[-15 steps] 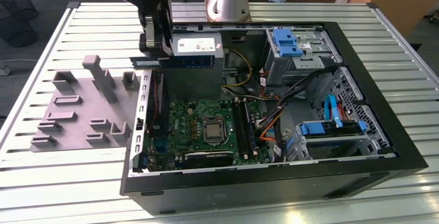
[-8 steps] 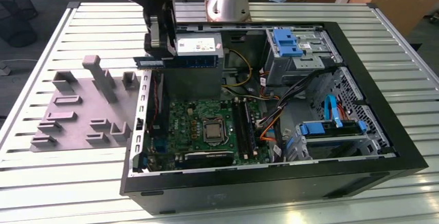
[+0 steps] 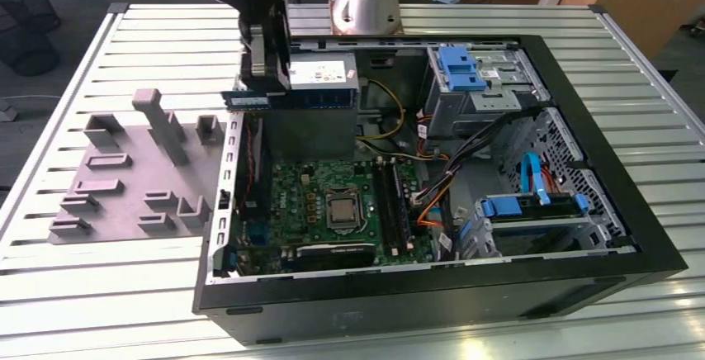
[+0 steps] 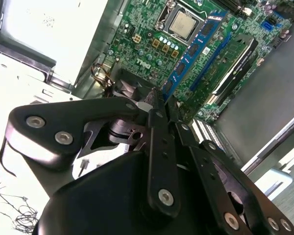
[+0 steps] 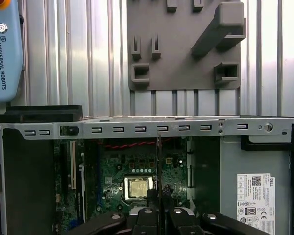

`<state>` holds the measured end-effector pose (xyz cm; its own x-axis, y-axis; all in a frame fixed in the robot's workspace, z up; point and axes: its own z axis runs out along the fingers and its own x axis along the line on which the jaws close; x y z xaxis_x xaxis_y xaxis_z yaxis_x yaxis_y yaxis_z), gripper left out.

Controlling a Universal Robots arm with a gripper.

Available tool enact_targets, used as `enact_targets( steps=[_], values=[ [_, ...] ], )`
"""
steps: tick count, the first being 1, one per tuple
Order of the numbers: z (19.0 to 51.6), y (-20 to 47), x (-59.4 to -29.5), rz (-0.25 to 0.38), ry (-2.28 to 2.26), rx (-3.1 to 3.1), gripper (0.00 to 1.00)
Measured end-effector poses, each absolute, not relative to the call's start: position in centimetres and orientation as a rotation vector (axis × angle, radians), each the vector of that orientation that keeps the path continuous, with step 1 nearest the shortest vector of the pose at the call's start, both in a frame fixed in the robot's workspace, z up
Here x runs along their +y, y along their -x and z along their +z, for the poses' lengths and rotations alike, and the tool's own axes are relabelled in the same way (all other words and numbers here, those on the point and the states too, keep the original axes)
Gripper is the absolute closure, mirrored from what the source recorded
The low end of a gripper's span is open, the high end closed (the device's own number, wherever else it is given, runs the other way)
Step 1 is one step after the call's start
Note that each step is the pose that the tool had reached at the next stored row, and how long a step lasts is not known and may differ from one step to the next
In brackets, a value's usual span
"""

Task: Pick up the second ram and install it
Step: 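Pick up the second ram and move it above second insertion slot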

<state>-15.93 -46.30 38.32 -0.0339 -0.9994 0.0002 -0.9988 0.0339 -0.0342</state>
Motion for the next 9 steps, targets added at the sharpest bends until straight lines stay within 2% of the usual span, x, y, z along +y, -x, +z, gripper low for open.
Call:
enact_targets(
  steps=[9],
  values=[
    [38.31, 14.88, -46.3, -0.039, 2.167, 2.242, 0.86]
  ],
)
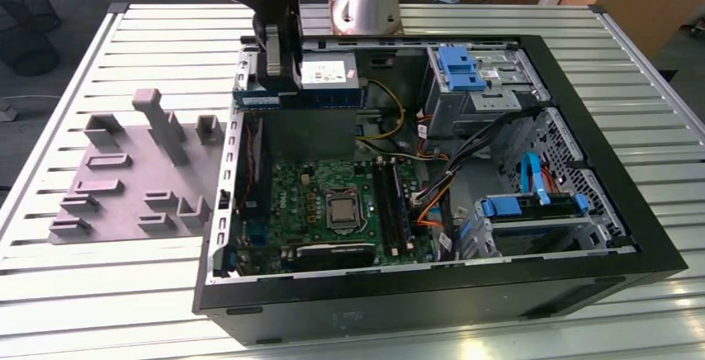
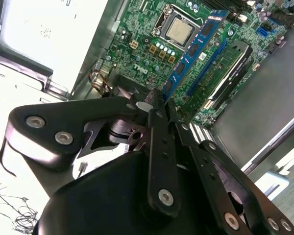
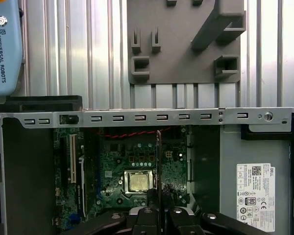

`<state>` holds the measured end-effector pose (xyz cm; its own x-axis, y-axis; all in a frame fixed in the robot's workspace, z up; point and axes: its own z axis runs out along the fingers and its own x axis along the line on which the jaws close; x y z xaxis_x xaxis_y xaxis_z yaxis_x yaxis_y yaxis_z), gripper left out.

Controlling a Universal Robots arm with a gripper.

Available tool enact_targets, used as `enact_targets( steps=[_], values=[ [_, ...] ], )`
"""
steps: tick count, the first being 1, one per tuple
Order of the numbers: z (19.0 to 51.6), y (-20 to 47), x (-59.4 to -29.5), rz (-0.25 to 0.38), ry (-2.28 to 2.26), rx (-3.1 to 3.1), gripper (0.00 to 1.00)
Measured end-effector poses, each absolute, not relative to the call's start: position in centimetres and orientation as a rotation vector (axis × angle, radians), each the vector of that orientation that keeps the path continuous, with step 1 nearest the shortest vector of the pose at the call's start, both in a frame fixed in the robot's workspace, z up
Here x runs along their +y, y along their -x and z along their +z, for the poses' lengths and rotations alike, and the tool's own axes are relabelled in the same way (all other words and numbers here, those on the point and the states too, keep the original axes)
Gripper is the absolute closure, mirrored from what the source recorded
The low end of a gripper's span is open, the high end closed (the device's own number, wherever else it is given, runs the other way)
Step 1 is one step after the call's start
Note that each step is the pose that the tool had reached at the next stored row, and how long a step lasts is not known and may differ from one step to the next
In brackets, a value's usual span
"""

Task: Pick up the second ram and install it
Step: 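Pick up the second ram and move it above second insertion slot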

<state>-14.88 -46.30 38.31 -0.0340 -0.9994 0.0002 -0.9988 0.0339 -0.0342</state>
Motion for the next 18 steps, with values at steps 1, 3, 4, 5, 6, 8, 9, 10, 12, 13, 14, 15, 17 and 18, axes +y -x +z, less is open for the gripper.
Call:
enact_targets(
  steps=[1, 3, 4, 5, 6, 8, 9, 10, 12, 13, 14, 15, 17, 18],
  values=[
    [38.3, 14.8, -46.3, -0.039, 2.167, 2.242, 0.86],
    [38.3, 14.7, -46.3, -0.038, 2.167, 2.242, 0.86],
    [38.3, 14.6, -46.3, -0.038, 2.167, 2.242, 0.86],
    [38.3, 14.5, -46.3, -0.039, 2.167, 2.242, 0.86],
    [38.3, 14.4, -46.3, -0.039, 2.167, 2.242, 0.86],
    [38.3, 14.2, -46.3, -0.039, 2.167, 2.242, 0.86],
    [38.3, 14.1, -46.3, -0.039, 2.167, 2.242, 0.86],
    [38.3, 14.1, -46.3, -0.039, 2.167, 2.242, 0.86],
    [38.3, 14.0, -46.3, -0.039, 2.166, 2.242, 0.86],
    [38.3, 13.9, -46.3, -0.039, 2.166, 2.243, 0.86],
    [38.3, 13.8, -46.3, -0.039, 2.165, 2.244, 0.86],
    [38.3, 13.6, -46.3, -0.039, 2.163, 2.245, 0.86],
    [38.3, 13.3, -46.3, -0.039, 2.161, 2.248, 0.86],
    [38.3, 13.1, -46.3, -0.039, 2.159, 2.249, 0.86]
  ],
)
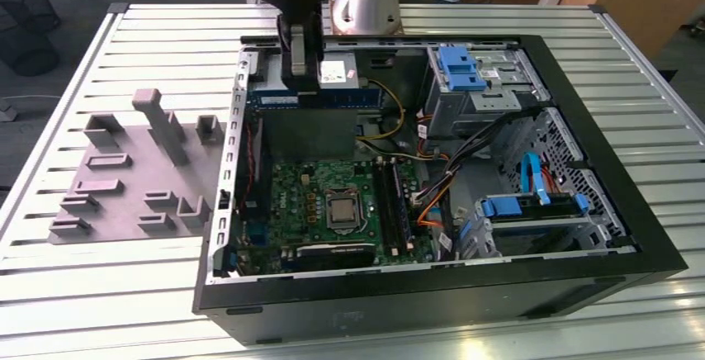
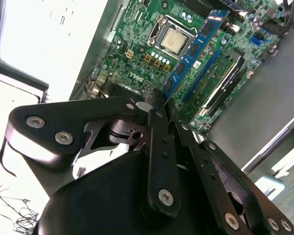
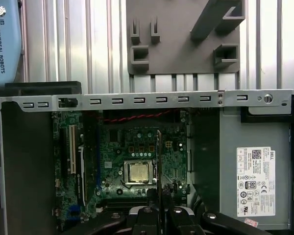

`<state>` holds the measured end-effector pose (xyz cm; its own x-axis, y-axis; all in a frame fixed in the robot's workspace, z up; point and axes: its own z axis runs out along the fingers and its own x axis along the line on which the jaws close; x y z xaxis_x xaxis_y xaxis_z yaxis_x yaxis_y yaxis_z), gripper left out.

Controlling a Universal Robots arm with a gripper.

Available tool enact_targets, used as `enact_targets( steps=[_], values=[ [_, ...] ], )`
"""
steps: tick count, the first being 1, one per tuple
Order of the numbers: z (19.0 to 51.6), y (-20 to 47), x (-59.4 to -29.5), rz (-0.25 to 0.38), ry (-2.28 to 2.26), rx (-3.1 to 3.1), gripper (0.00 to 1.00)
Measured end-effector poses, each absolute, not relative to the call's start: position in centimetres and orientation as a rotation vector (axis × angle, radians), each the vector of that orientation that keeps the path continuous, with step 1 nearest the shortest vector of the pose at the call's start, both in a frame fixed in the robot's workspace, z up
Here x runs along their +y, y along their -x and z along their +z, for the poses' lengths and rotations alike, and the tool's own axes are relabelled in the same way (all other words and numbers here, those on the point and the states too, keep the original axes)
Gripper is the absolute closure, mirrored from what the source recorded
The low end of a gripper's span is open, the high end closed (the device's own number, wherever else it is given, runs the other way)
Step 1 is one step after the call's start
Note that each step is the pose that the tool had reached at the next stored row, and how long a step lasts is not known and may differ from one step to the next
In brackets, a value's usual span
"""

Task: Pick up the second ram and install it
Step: 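Pick up the second ram and move it above second insertion slot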

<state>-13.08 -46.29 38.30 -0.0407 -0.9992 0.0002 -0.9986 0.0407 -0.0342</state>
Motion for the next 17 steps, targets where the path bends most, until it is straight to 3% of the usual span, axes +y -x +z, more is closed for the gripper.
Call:
enact_targets(
  steps=[17],
  values=[
    [38.2, 9.8, -46.3, -0.042, 2.132, 2.278, 0.86]
  ],
)
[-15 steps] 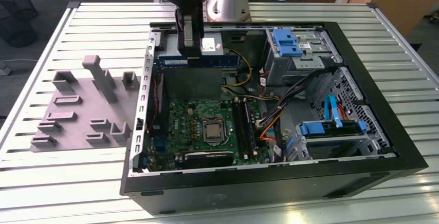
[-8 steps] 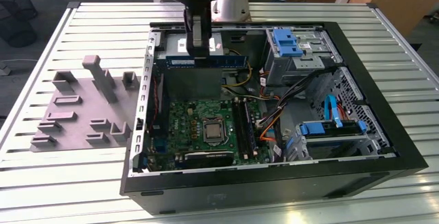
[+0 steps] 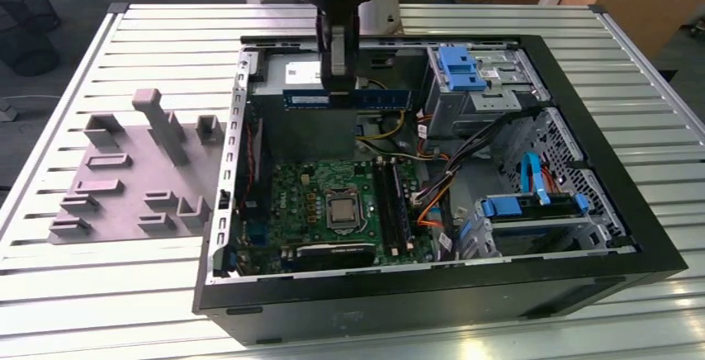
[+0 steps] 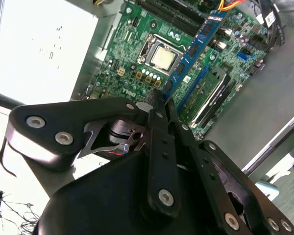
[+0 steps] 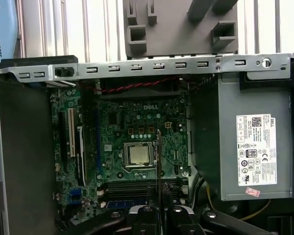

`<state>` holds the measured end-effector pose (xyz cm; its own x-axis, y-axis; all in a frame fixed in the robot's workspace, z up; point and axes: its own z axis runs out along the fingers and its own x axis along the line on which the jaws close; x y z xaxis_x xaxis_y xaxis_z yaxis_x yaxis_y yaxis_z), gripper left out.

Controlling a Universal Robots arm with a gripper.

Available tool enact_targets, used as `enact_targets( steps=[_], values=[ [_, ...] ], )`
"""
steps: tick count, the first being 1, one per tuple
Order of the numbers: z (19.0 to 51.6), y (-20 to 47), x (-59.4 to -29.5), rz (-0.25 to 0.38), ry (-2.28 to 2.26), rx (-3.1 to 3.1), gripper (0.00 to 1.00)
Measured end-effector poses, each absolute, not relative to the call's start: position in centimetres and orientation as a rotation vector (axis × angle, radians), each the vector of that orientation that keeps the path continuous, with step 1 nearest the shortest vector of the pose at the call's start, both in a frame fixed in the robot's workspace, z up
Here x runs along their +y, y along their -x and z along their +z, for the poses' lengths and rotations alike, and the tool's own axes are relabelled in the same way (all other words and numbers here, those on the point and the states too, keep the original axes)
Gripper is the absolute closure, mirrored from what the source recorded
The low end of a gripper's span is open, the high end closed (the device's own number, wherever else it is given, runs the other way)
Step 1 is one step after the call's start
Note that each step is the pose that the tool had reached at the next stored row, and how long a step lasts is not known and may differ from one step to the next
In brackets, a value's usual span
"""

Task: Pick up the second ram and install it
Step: 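Pick up the second ram and move it above second insertion slot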

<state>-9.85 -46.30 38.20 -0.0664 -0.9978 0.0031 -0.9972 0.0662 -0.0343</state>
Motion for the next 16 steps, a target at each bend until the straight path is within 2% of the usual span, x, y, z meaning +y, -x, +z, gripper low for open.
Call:
enact_targets(
  steps=[16],
  values=[
    [38.1, 7.0, -46.3, -0.044, 2.107, 2.303, 0.86]
  ],
)
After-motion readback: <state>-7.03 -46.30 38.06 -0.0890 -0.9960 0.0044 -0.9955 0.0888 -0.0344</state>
